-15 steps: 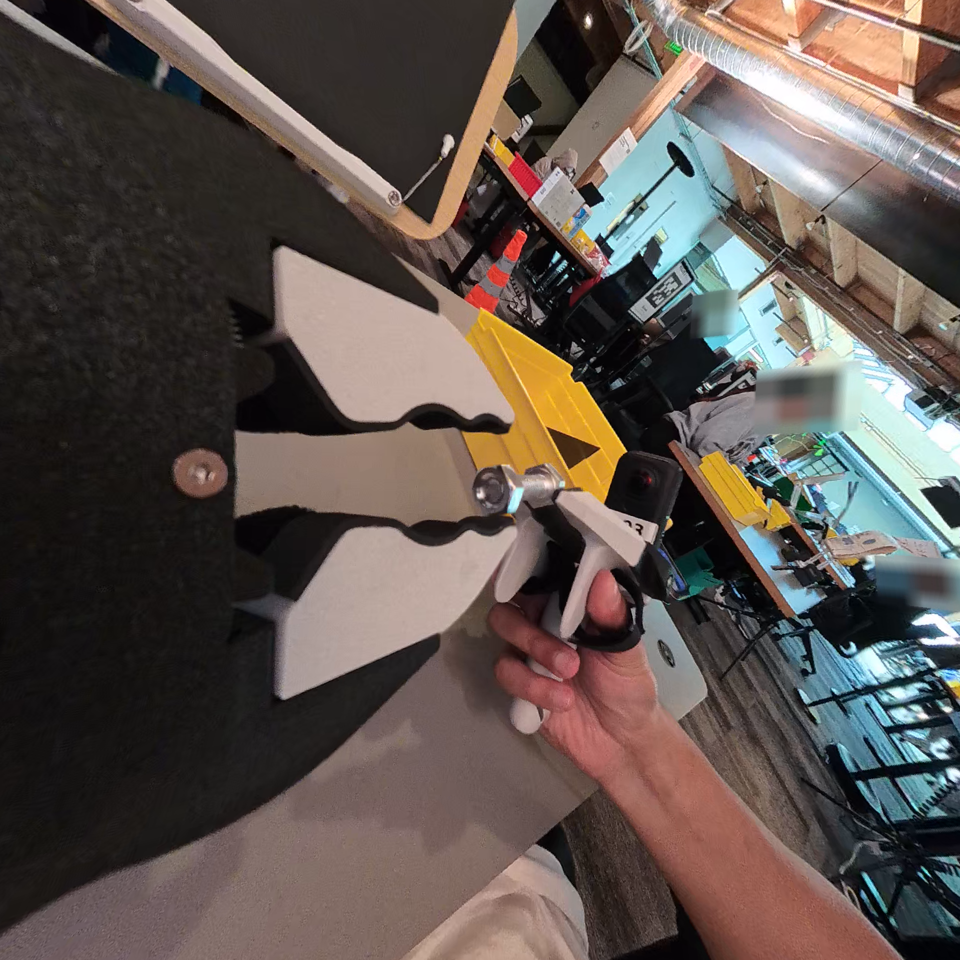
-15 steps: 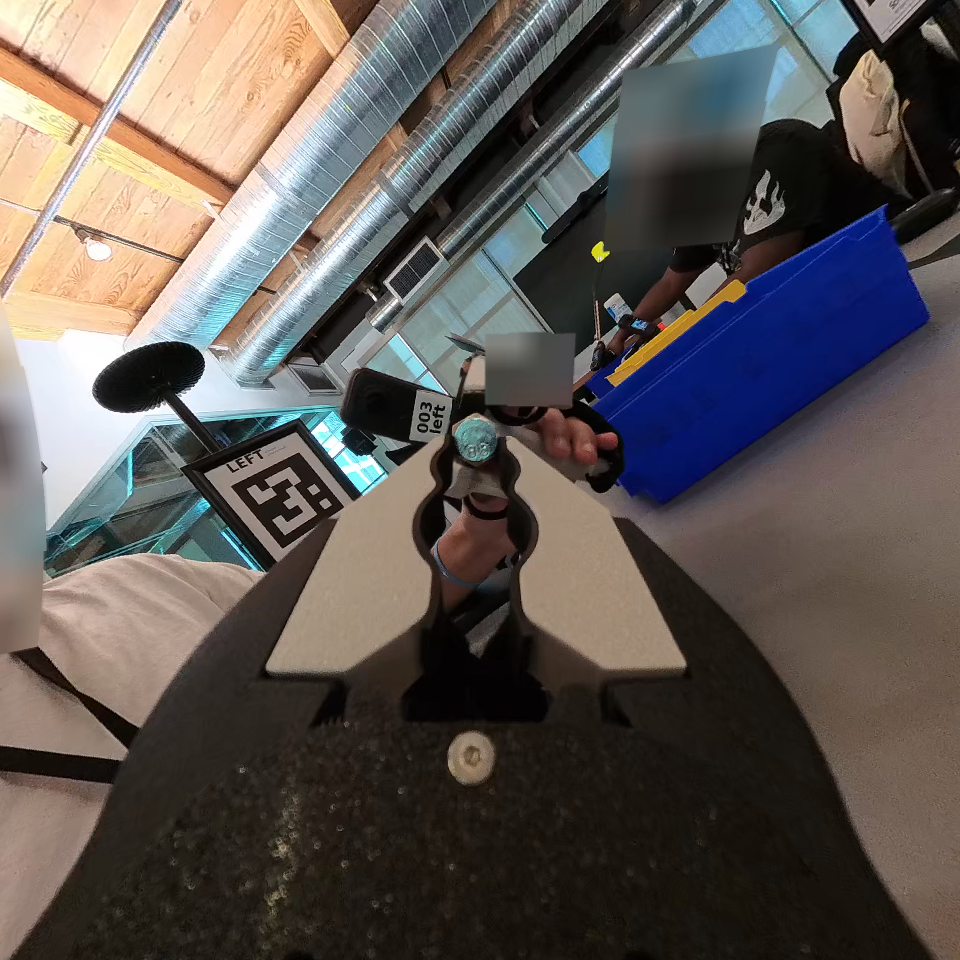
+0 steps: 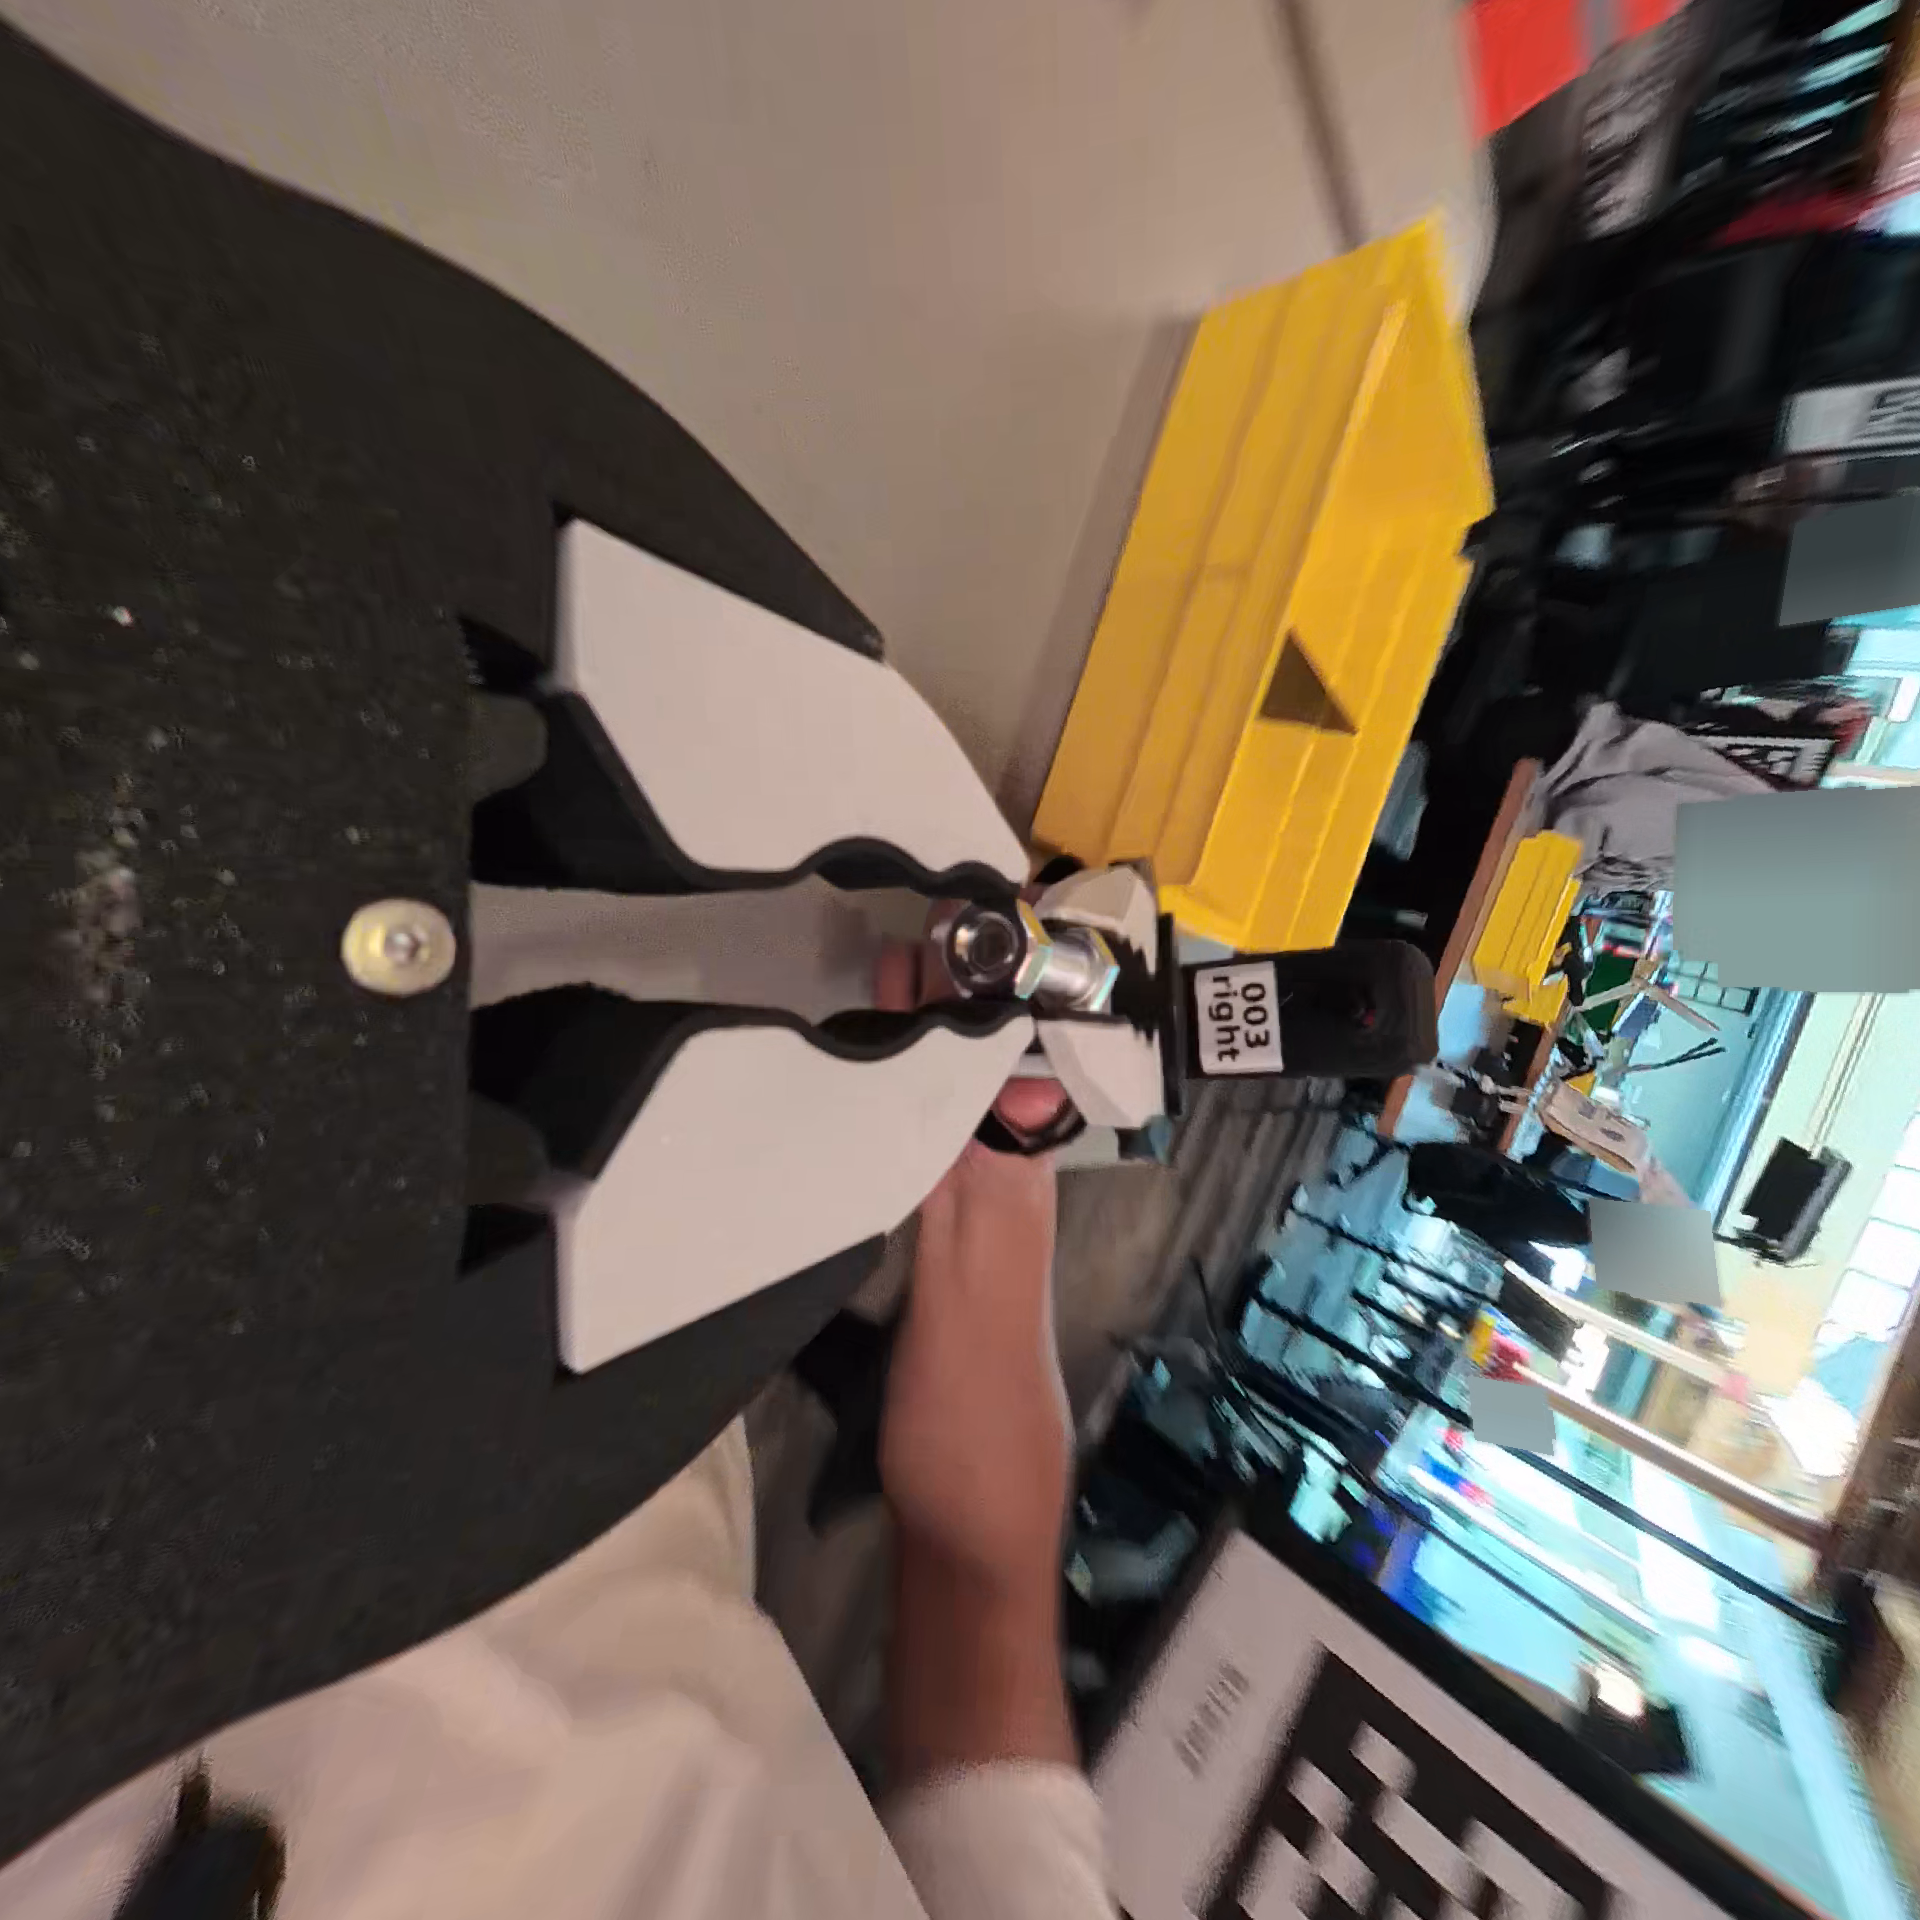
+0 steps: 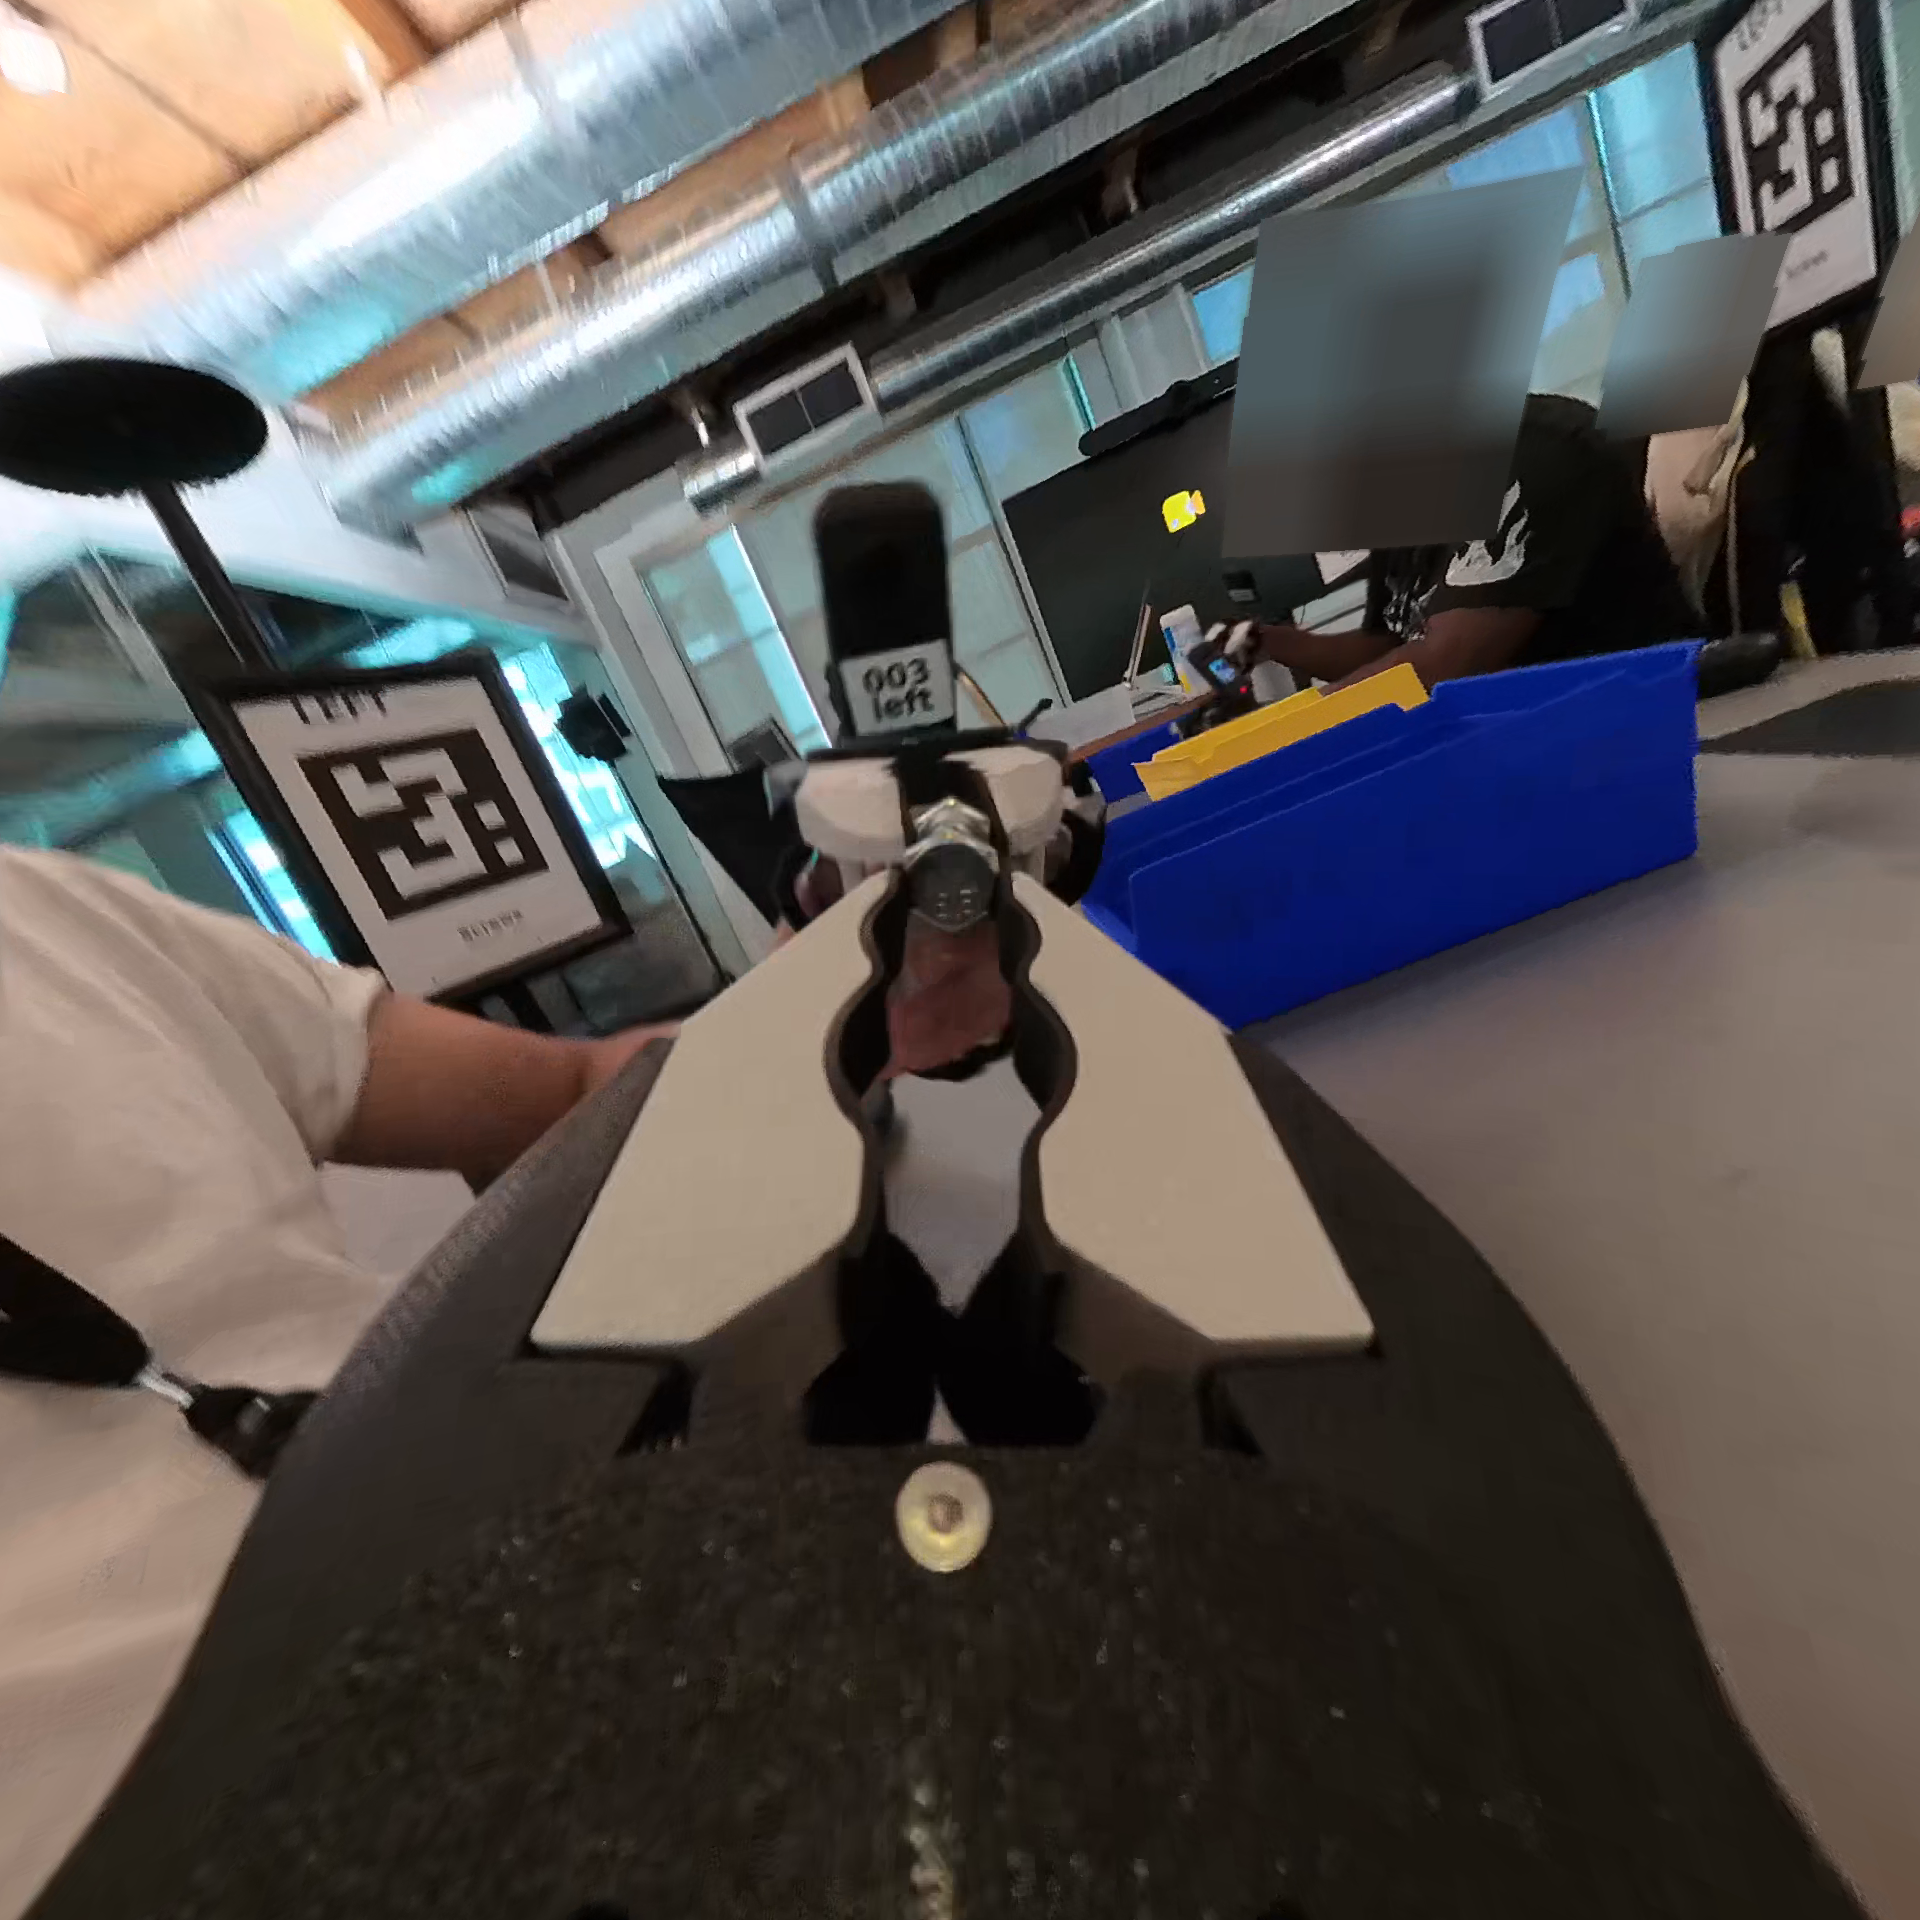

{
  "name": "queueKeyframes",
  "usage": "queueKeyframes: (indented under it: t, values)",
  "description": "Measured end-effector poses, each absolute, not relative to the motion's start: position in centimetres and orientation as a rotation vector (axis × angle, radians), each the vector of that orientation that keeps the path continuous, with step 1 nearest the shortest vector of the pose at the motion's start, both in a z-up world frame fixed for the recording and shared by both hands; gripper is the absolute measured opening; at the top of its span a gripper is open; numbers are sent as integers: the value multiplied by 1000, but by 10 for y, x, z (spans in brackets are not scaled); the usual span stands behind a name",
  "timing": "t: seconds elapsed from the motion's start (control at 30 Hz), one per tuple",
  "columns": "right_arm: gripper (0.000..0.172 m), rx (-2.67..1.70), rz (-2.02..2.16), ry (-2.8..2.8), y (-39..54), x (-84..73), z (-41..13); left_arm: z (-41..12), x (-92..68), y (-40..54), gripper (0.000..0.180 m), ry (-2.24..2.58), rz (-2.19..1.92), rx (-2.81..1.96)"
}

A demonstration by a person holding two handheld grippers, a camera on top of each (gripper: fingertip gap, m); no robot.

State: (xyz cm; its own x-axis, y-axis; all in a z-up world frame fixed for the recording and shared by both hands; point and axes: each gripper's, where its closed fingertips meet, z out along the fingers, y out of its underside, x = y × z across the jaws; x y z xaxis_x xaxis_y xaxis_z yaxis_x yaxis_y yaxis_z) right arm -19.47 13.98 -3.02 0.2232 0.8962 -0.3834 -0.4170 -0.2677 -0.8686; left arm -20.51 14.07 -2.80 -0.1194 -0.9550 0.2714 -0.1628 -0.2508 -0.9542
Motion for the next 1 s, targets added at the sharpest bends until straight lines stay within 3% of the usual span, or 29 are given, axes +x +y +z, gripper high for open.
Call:
queueKeyframes:
  t: [0.3, 0.5, 0.57, 0.67, 0.9, 1.0]
  values:
    - [17, -1220, 687, -863, 136, -204, -40, -31, -213, 140, 17, 939, -2063, -1879]
    - [17, -1122, 178, -1017, 136, -209, -40, -34, -217, 144, 17, 829, -2256, -1935]
    - [17, -1145, 283, -967, 135, -210, -38, -27, -217, 144, 26, 887, -2270, -1850]
    - [17, -1194, 467, -905, 134, -210, -38, -29, -214, 157, 65, 1010, -2050, -1767]
    - [17, -1354, 1140, -644, 137, -206, -39, -1, -222, 172, 66, 1217, -1515, -974]
    - [16, -1363, 1373, -528, 138, -201, -35, -4, -230, 153, 47, 1405, -1310, -723]
